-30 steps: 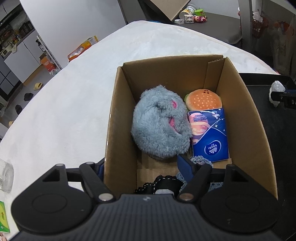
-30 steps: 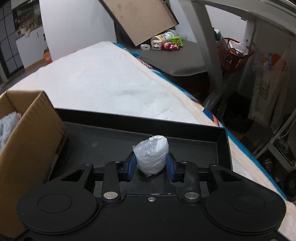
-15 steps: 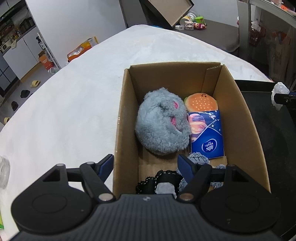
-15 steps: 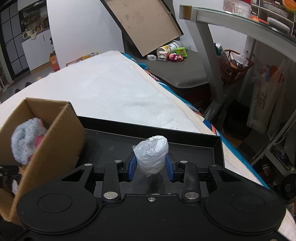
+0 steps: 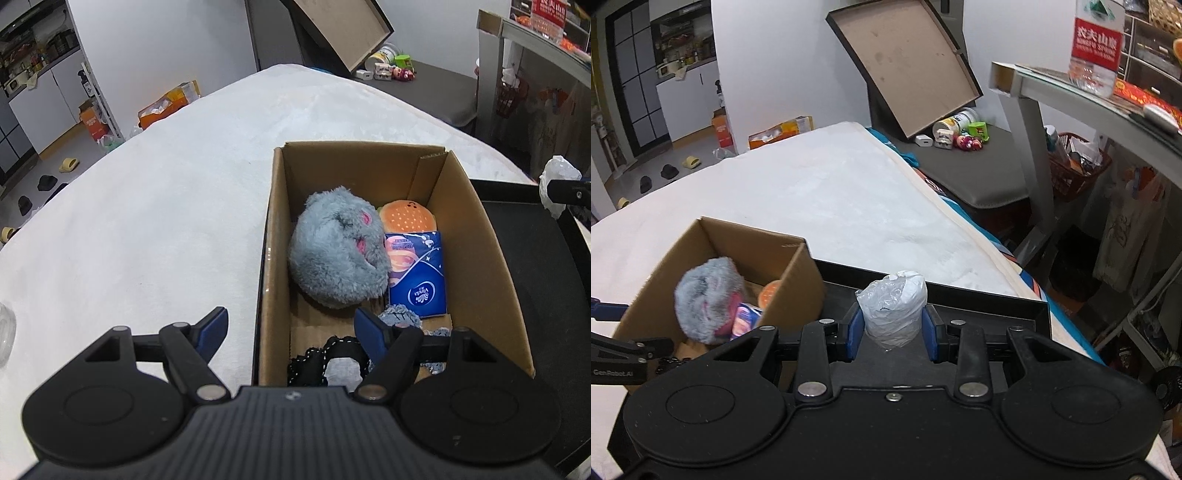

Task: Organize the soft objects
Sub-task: 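Carry the white wrapped ball into the cardboard box with the right gripper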

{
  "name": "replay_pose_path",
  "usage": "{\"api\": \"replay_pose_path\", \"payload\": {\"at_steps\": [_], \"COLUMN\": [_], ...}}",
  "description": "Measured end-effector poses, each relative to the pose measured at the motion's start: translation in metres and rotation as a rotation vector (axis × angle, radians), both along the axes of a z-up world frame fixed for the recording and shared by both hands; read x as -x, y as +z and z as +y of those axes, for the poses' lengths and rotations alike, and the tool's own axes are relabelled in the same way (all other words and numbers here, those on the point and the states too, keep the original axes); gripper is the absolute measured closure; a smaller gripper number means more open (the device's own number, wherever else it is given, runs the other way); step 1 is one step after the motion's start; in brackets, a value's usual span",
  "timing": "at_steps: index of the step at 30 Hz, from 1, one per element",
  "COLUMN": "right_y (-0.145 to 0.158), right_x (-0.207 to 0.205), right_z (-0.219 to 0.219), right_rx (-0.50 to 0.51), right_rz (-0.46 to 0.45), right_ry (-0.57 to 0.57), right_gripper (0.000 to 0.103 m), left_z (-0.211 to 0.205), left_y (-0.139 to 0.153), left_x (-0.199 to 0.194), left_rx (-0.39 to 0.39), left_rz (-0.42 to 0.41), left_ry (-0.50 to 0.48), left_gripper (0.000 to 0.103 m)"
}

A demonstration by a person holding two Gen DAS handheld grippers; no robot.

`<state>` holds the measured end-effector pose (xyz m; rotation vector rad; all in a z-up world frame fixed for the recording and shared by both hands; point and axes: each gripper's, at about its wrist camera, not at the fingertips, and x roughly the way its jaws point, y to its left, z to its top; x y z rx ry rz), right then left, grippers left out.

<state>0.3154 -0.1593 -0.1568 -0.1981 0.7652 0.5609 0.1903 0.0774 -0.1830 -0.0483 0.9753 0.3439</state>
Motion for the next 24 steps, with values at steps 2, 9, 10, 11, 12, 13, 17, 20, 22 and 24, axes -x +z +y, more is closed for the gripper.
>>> {"api": "replay_pose_path", "payload": {"at_steps": [2,9,10,11,12,13,17,20,22,24], "right_y": [0.004,0.018,0.019,0.020,0.021,0.022,0.027,0.030,0.032,0.033], "right_x": [0.004,0.021,0.023,0.025,0.027,0.029,0.038,0.045,0.050,0.054], "right_z": [0.004,0.021,0.024,0.027,0.029,0.032,0.041,0.048,0.053,0.058], "right_rx": [0.000,0.000,0.002,0.004,0.006,0.008,0.014,0.021,0.027,0.032], "right_rz": [0.003,0.010,0.009,0.008,0.009,0.009,0.007,0.009,0.012,0.018], "right_ry": [0.003,0.030,0.033,0.037,0.041,0.044,0.060,0.077,0.091,0.103], "right_gripper": [0.070,0.070,0.070,0.070,0.070,0.070,0.070,0.070,0.070,0.070], "left_z": [0.003,0.011,0.013,0.013,0.015,0.016,0.022,0.024,0.026,0.028], "left_y": [0.001,0.003,0.003,0.004,0.004,0.003,0.002,0.003,0.002,0.000], "left_x": [0.003,0.013,0.014,0.016,0.017,0.018,0.022,0.026,0.028,0.030], "left_rx": [0.007,0.028,0.031,0.033,0.033,0.034,0.050,0.058,0.070,0.082], "left_rz": [-0.011,-0.036,-0.040,-0.044,-0.047,-0.049,-0.050,-0.064,-0.071,-0.070], "left_ry": [0.002,0.001,0.001,0.001,0.001,0.000,0.003,-0.001,-0.007,-0.015], "left_gripper": [0.029,0.030,0.030,0.030,0.030,0.030,0.033,0.036,0.039,0.044]}}
